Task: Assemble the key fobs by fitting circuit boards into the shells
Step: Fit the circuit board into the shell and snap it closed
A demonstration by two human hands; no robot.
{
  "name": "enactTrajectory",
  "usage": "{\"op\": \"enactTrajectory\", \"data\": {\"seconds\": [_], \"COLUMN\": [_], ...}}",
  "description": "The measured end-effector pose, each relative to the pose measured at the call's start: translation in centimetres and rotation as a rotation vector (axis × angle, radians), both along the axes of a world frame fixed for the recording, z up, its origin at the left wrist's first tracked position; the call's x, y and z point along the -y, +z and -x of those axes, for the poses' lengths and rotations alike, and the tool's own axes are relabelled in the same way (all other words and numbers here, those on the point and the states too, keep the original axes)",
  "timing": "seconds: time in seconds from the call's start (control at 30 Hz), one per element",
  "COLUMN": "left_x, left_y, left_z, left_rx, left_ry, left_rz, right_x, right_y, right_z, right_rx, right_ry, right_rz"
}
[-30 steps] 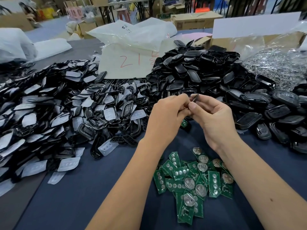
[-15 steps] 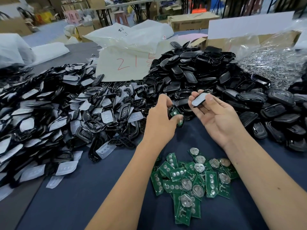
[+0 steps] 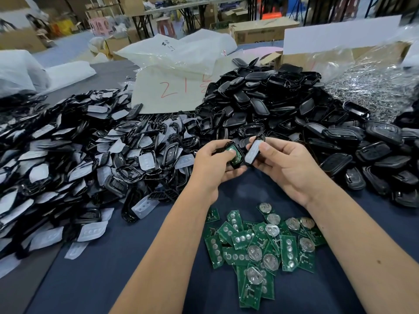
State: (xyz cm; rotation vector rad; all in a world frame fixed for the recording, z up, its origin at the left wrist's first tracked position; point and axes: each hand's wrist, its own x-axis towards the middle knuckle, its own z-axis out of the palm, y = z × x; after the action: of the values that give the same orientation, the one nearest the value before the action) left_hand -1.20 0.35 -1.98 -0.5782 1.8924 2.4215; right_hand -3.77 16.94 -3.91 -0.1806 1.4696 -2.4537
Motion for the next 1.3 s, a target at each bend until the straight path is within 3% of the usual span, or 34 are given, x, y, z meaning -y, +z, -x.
{"op": "enactTrajectory", "data": {"seconds": [0.6, 1.3], "left_x": [0.2, -0.6], "left_y": [-0.5, -0.9], "left_z": [-0.4, -0.5], "left_rx": [-0.184, -0.574], "left_ry": [-0.039, -0.158], "left_rz": [0.162, 0.916], "right_x": [0.0, 0.2], "right_y": [-0.3, -0.5], "right_z": [0.2, -0.3], "right_rx": [-0.013, -0.093], "right_ry": [-0.104, -0.247], "right_rz": [-0.07, -0.21]}}
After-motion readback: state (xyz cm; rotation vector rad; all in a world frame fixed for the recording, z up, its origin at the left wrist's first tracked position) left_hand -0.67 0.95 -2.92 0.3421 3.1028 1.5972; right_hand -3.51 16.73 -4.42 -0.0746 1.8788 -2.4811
